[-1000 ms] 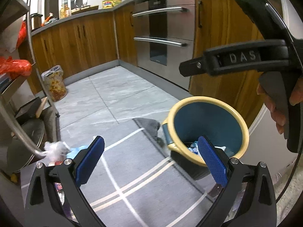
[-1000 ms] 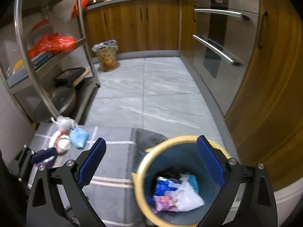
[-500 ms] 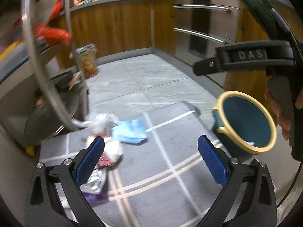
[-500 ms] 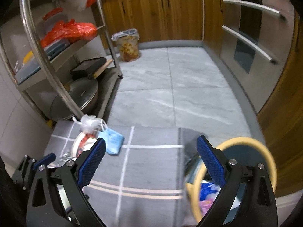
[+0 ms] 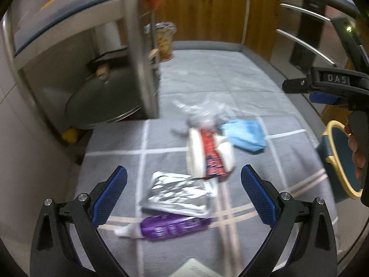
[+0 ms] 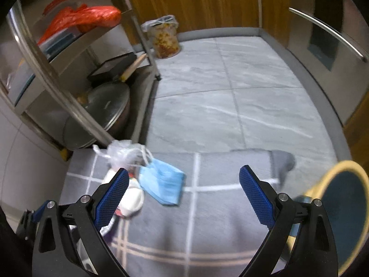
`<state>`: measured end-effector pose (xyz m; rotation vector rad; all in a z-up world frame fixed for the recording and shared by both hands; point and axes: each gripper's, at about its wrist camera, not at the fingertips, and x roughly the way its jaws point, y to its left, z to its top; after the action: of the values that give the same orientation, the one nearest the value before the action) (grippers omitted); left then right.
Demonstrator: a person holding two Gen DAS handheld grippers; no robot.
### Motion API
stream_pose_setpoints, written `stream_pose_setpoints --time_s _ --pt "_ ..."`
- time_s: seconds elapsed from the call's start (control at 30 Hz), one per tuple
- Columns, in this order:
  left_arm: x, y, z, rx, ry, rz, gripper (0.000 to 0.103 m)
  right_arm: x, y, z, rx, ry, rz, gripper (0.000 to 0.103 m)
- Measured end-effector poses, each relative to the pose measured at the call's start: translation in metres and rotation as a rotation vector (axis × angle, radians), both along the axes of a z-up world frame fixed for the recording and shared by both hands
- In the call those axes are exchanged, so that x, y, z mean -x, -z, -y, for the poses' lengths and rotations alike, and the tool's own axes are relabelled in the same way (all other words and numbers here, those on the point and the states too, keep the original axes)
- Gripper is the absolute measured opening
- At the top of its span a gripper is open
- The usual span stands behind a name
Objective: Collect trash
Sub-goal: 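Grasp the clear plastic bag with the right tool and lift it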
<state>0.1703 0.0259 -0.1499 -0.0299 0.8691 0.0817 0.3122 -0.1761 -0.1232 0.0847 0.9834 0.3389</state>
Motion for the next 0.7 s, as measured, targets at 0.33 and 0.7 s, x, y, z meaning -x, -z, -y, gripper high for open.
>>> stream_pose_setpoints --time_s 0.33,0.7 --pt "0.003 0.018 -0.041 0.022 -0.126 -0.043 0.097 -0.01 0.014 -0.081 0.028 -0.208 0.097 0.095" --pt "0.009 0.027 -0.059 0.038 -0.113 -0.063 0.097 -0.023 0.041 -0.124 0.11 -0.407 0.09 0.079"
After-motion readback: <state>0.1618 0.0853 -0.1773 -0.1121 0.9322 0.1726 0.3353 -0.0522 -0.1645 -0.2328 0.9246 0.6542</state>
